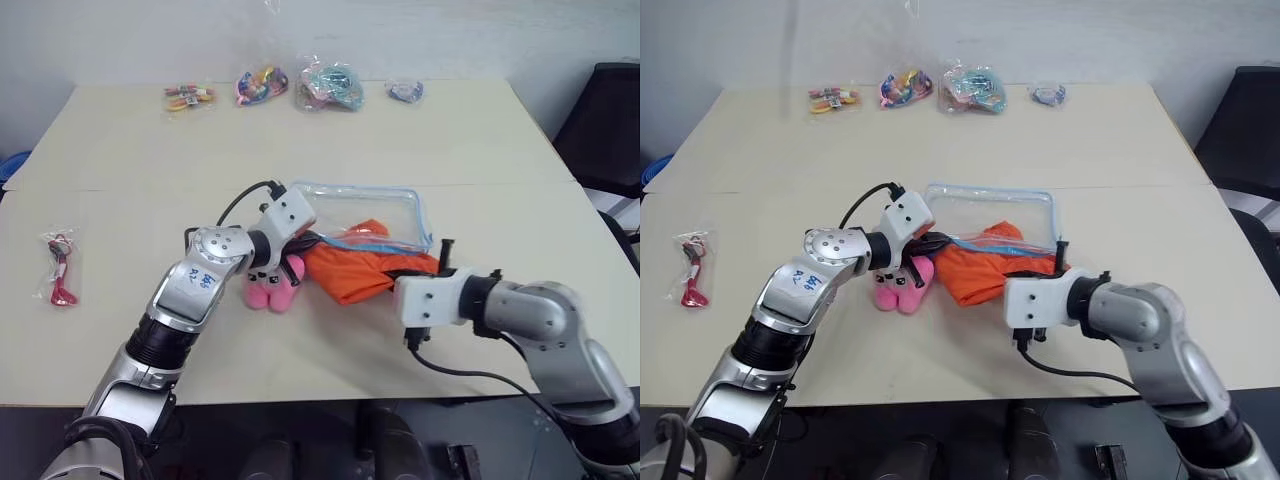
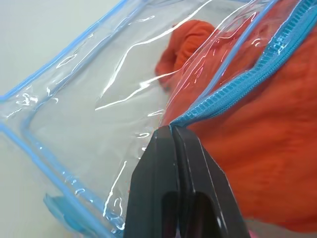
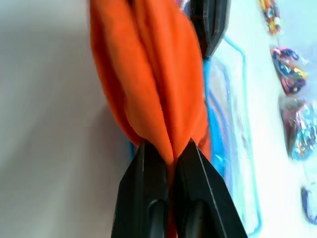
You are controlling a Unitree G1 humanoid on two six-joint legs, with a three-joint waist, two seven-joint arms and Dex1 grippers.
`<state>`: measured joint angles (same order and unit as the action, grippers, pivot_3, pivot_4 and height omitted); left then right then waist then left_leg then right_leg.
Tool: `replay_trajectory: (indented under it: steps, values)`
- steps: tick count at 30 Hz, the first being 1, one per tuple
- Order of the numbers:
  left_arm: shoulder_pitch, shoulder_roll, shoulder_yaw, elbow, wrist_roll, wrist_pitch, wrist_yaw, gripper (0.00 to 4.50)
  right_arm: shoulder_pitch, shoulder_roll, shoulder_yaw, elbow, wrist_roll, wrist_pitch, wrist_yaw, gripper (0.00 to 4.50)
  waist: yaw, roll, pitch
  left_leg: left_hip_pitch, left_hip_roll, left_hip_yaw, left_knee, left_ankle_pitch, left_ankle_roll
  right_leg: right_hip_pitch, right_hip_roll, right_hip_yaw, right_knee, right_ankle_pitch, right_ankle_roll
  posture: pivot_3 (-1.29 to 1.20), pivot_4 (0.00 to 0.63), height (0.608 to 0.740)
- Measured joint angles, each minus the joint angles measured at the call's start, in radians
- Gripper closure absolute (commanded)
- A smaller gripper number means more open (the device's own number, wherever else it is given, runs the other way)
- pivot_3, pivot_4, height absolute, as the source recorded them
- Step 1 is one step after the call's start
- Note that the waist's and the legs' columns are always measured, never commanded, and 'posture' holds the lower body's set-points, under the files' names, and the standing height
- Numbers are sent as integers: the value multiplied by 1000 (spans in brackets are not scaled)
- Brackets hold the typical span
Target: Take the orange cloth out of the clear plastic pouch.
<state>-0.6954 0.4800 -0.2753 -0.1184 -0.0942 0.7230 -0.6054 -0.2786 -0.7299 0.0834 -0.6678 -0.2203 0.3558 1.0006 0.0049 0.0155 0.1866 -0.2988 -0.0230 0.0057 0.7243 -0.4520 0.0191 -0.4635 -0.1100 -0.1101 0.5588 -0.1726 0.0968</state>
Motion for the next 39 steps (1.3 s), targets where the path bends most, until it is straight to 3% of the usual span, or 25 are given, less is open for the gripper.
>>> replay_trajectory:
  steps: [5, 11, 14, 18, 24, 28, 31, 36, 39]
  values:
    - [0, 23, -22, 17, 15, -72, -61, 4500, -52, -54, -207, -106, 272, 345, 106, 4457, 5, 0, 0, 0, 0, 0, 0, 0, 1, 0, -1, 0, 0, 0, 0, 0, 150, 740]
    - [1, 59, -13, 22, 14, -111, -132, 2709, -117, -268, -499, -49, 480, 561, 197, 4500, 23, 0, 0, 0, 0, 0, 0, -1, 2, 0, -1, 0, 0, 0, 0, 0, 150, 740]
    - [2, 71, -3, 22, 9, -118, -157, 1730, -87, -367, -573, 94, 483, 498, 217, 4500, 22, 0, 0, 0, -1, 2, 0, -1, 3, 1, -2, 1, 0, 1, 1, 0, 150, 740]
    - [3, 68, 15, 10, -40, -95, -200, 523, 17, -465, -577, 335, 323, 148, 162, 4500, 21, 0, 0, -1, -1, 5, -1, -1, 4, 1, -2, 2, 0, 1, 1, 0, 150, 740]
    - [3, 92, 88, -76, -180, -78, -324, 523, 20, -527, -552, 719, 112, -344, -57, 4500, 16, 0, 0, 0, 0, 7, -2, -1, 3, 1, -2, 3, 0, 1, 1, 0, 150, 740]
    - [2, 141, 117, -95, -217, -74, -371, 523, -28, -548, -539, 924, 28, -507, -236, 4500, 10, 2, 1, 0, 0, 7, -2, 0, 3, 1, -2, 3, 0, 1, 1, 0, 150, 740]
    - [3, 154, 137, -100, -242, -74, -394, 523, 16, -543, -542, 968, 4, -609, -312, 4500, 7, 2, 1, 0, 0, 6, -3, 0, 2, 1, -2, 3, 0, 1, 1, 0, 150, 740]
    - [-1, 154, 196, -116, -368, -9, -428, 523, 311, -308, -507, 755, 14, -673, -341, 4500, 12, 2, 1, 0, 1, 5, -3, 0, 1, 2, -2, 2, 0, 1, 1, 0, 150, 740]
    - [-27, 154, 244, -111, -447, 47, -438, 523, 383, -199, -454, 678, 11, -623, -363, 4500, 13, 4, 1, 0, 1, 6, -1, 0, 1, 2, -2, 3, 0, 1, 1, 0, 150, 740]
